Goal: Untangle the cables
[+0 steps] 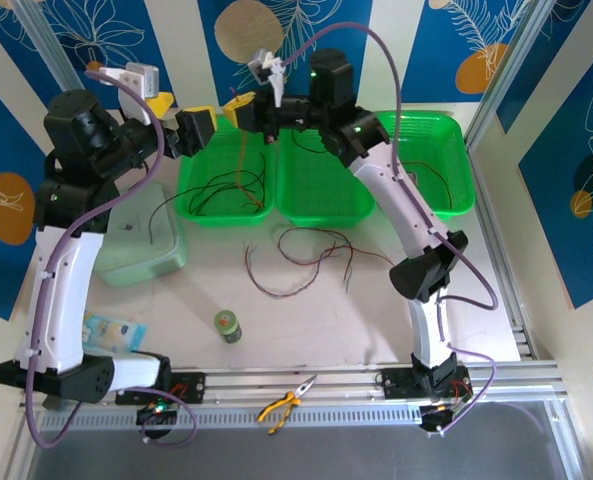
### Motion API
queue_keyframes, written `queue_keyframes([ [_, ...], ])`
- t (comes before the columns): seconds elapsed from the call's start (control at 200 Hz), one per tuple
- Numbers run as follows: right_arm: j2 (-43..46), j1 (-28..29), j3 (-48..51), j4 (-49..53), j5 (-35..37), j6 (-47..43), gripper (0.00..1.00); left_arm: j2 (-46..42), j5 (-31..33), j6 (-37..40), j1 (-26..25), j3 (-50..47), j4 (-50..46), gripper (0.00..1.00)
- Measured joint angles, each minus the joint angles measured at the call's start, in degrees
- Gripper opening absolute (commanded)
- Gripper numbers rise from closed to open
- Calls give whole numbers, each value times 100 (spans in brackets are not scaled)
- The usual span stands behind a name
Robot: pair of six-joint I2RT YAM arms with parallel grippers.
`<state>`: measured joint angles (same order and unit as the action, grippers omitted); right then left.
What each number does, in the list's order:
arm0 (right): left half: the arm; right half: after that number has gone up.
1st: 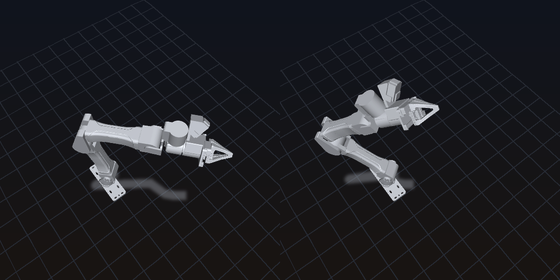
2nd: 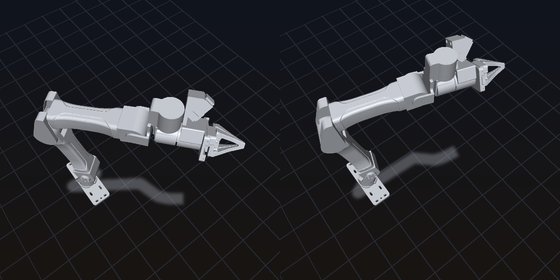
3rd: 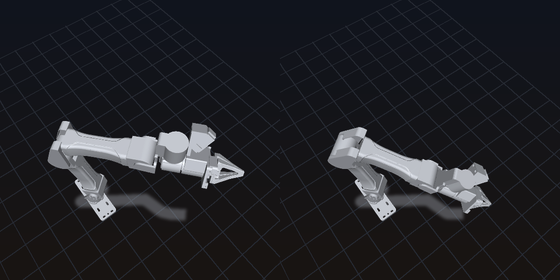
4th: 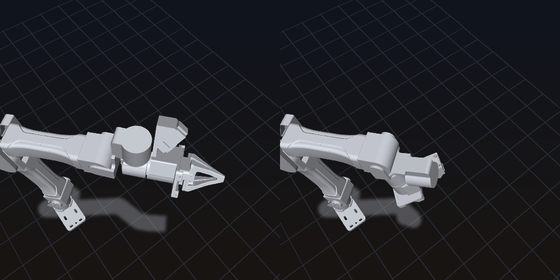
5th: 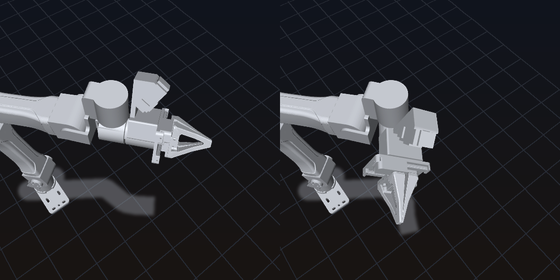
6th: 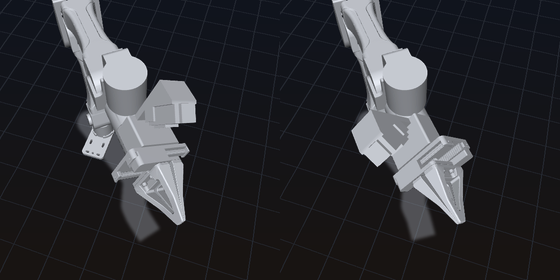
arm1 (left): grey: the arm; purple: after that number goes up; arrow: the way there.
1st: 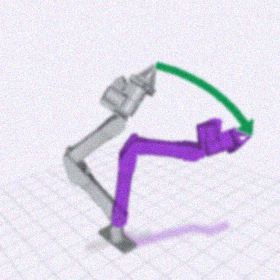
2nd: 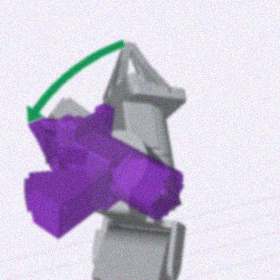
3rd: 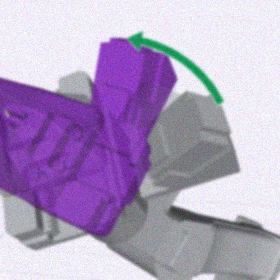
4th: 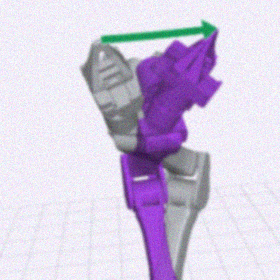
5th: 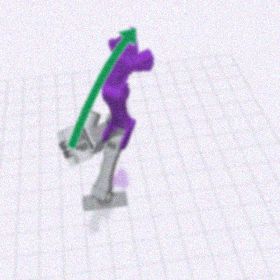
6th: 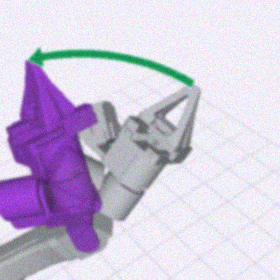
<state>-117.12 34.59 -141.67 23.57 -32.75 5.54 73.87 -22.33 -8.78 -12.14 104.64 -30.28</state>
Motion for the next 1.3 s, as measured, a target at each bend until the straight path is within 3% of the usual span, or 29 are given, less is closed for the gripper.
queue_keyframes([
  [0.295,645,-485,-367,774,-391,-111,0,-144,-466,1954,0,-634,-258,100],
  [0.53,1355,-686,-258,1143,-433,-367,0,24,-1001,3335,0,-1158,-667,93],
  [0.74,1720,-697,98,1156,-459,-448,0,17,-730,4205,-57,-2159,-852,92],
  [0.955,1727,-697,721,1088,-455,-470,0,208,-446,4444,-302,-3532,-874,91],
  [1.3,1727,-769,1139,1005,-387,-492,0,673,-304,4315,-1073,-4295,-570,93],
])
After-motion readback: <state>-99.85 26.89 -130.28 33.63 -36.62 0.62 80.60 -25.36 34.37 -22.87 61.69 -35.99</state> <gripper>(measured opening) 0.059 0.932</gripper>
